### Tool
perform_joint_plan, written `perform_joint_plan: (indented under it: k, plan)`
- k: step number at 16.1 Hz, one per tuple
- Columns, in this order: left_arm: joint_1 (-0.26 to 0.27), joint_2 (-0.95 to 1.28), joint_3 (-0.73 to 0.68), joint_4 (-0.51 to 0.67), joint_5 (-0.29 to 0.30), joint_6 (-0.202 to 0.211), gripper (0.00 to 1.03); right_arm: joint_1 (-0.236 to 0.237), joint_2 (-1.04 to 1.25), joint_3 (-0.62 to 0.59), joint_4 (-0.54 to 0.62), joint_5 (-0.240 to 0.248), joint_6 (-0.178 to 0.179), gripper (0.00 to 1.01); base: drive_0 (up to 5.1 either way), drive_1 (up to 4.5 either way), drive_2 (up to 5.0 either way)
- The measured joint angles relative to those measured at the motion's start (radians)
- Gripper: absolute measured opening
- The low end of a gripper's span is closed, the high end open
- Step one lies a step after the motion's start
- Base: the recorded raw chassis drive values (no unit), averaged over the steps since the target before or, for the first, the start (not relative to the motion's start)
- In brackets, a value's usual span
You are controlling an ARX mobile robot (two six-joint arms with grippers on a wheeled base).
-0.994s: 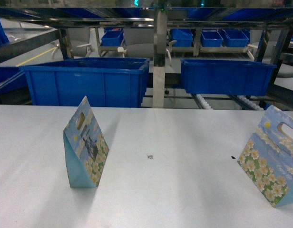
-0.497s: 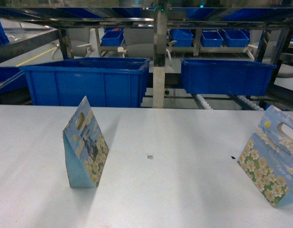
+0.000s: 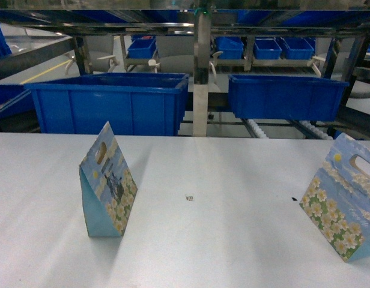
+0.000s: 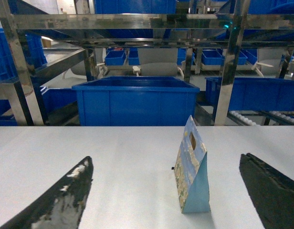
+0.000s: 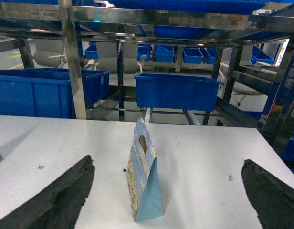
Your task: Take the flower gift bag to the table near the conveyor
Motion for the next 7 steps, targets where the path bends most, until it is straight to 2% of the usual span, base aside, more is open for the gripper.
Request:
perform_joint_plan:
  k: [1, 2, 7]
  plan:
    - [0.000, 0.000, 0.000, 0.000, 0.000, 0.000, 1.00, 0.000, 0.000, 0.000, 0.000, 0.000, 0.001, 1.00, 0.0, 0.00, 0.0]
    - [0.000, 0.000, 0.000, 0.000, 0.000, 0.000, 0.97, 0.000, 0.000, 0.000, 0.000, 0.000, 0.001, 0.98, 0.0, 0.00, 0.0]
    - [0.000, 0.000, 0.000, 0.000, 0.000, 0.000, 0.98, 0.000, 0.000, 0.000, 0.000, 0.000, 0.000, 0.98, 0.0, 0.00, 0.0]
